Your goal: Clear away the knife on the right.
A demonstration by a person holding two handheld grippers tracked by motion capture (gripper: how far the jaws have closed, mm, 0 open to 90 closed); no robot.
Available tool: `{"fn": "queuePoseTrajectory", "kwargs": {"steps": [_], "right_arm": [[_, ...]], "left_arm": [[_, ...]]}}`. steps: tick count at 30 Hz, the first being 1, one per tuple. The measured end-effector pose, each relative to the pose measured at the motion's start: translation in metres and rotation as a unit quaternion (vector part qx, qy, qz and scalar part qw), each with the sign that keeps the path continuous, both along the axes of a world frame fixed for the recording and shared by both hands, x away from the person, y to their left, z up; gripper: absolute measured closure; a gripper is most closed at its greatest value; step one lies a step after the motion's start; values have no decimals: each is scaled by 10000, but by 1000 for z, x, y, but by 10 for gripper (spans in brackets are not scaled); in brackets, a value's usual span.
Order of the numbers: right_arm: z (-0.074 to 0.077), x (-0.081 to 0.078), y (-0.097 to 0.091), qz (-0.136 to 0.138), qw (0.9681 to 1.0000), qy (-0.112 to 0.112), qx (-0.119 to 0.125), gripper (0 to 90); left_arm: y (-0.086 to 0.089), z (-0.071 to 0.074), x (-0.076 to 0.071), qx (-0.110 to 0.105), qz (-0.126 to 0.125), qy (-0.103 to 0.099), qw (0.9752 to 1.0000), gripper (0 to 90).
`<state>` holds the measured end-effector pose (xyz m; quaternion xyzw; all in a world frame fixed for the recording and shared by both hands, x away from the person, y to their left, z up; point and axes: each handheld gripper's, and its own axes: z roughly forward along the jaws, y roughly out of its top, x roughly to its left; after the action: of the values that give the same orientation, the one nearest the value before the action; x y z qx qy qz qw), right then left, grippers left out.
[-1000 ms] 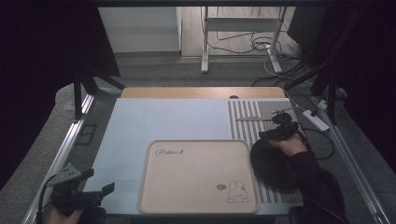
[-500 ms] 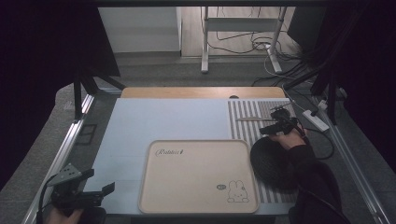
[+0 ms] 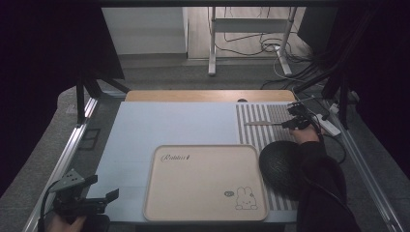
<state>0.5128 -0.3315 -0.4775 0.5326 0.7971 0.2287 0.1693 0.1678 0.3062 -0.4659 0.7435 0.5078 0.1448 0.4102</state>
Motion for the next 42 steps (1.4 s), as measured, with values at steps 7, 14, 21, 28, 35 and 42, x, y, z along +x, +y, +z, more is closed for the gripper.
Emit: {"fn": "queuePoseTrajectory", "kwargs": {"steps": [7,14,21,28,35,42], "right_arm": [[-6,22,-4,-53,10000,-18,-64,899],[-13,44,-6,-163,9996,-17,-244,899],[-19,51,-15,-273,9990,107,-352,899],[-19,39,-25,-276,9988,372,-184,900],[-16,18,-30,155,9969,759,-95,899],[-15,1,-22,557,9933,1015,-43,899]], "left_arm": [[0,0,0,1,-5,15,10000,33],[0,0,1,2,-18,24,10000,35],[1,0,0,-6,-17,35,10000,36],[0,0,0,7,-26,23,10000,36],[-1,0,0,28,-38,15,10000,36],[-2,0,1,65,-70,14,10000,37]]}}
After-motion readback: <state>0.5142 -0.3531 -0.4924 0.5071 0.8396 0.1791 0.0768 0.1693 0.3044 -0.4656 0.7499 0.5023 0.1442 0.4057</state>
